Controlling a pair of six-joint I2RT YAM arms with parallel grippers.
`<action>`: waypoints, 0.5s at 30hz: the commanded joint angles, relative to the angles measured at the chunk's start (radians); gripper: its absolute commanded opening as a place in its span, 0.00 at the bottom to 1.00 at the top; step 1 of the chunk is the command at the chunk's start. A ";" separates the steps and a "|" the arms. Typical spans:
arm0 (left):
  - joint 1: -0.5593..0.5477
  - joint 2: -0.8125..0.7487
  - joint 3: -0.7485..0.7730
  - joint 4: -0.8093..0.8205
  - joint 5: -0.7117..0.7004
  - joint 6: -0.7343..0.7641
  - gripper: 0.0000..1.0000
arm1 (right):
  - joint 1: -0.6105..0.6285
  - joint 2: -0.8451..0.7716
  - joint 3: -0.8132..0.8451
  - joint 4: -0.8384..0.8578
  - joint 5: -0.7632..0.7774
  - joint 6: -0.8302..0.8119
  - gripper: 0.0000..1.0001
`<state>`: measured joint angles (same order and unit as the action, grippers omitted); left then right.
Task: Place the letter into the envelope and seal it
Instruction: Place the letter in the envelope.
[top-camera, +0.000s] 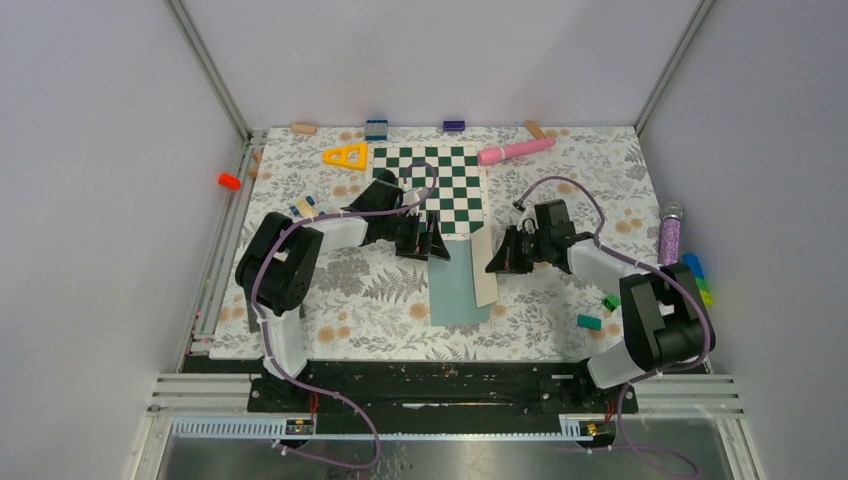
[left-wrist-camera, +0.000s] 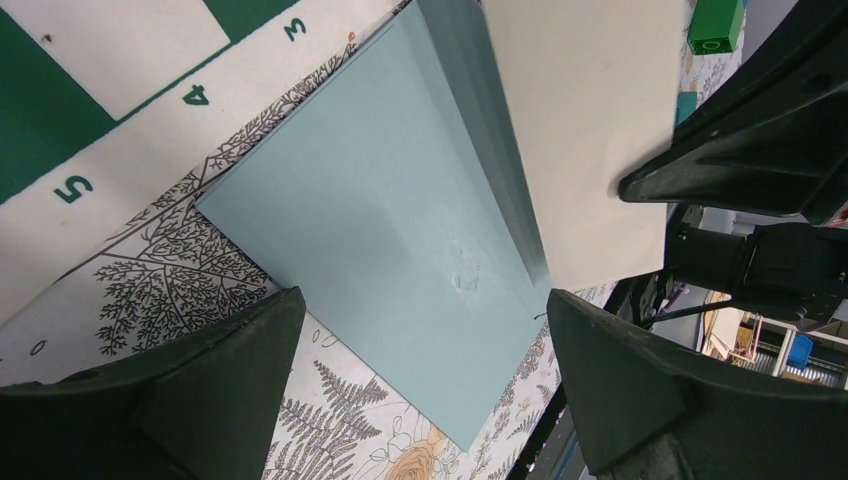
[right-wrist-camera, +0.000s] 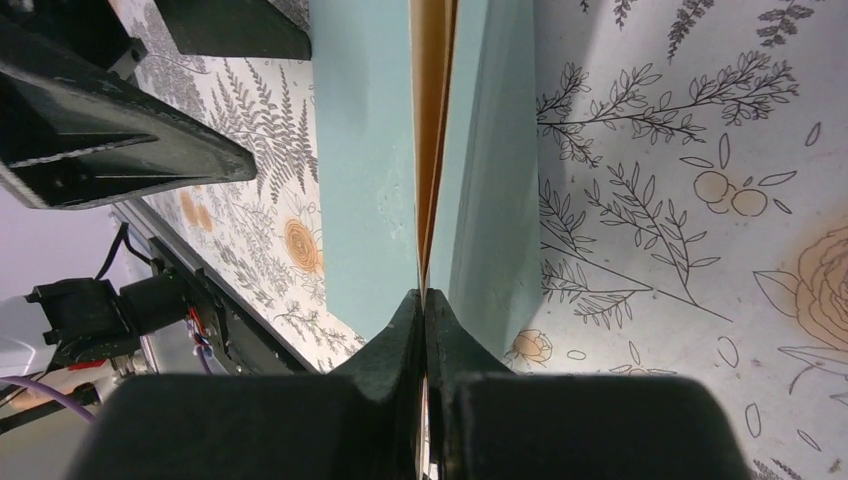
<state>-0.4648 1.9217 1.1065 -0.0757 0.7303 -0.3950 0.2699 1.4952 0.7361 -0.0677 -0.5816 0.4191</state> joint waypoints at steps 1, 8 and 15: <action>0.001 0.045 0.007 -0.025 -0.034 0.010 0.98 | 0.022 0.047 0.048 -0.011 -0.043 -0.030 0.00; 0.000 0.052 0.009 -0.025 -0.027 0.008 0.98 | 0.033 0.106 0.066 -0.035 -0.038 -0.057 0.00; 0.000 0.051 0.008 -0.025 -0.027 0.004 0.98 | 0.038 0.140 0.069 -0.067 0.012 -0.077 0.00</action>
<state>-0.4648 1.9327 1.1175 -0.0753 0.7406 -0.4007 0.2955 1.6119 0.7700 -0.1013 -0.5922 0.3706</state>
